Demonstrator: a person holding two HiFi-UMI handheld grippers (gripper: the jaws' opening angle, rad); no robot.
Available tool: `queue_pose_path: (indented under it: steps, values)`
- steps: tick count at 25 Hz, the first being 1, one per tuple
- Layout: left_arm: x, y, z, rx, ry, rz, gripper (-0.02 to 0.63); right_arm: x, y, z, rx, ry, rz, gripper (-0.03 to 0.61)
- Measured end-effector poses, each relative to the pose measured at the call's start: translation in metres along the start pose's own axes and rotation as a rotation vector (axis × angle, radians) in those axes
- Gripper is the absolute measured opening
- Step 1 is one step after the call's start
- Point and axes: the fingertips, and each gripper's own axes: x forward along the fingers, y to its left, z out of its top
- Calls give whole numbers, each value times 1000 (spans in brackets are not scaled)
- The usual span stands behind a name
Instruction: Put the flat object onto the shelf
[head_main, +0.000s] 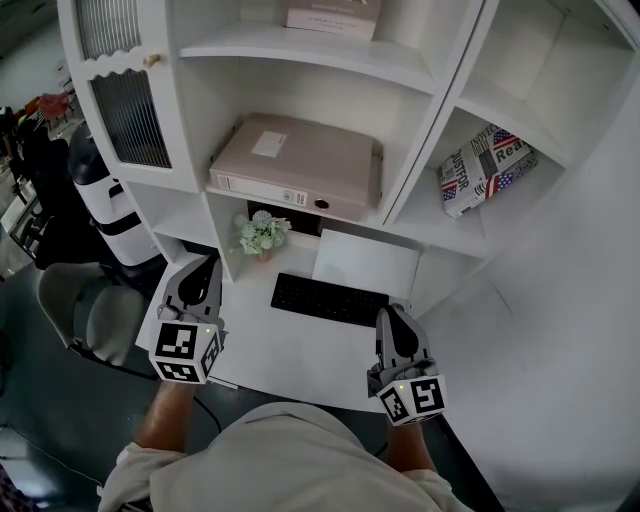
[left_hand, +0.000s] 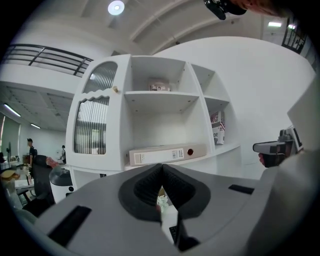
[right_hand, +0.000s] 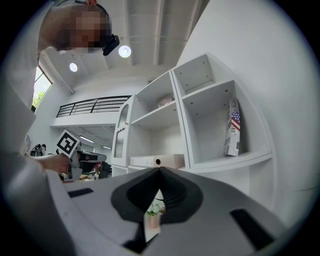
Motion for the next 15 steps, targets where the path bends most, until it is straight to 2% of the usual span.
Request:
queue_pose_path:
  steps: [15]
  values:
    - [-22, 6, -18, -18, 18, 25, 2, -2, 17, -1, -8, 9, 25, 2]
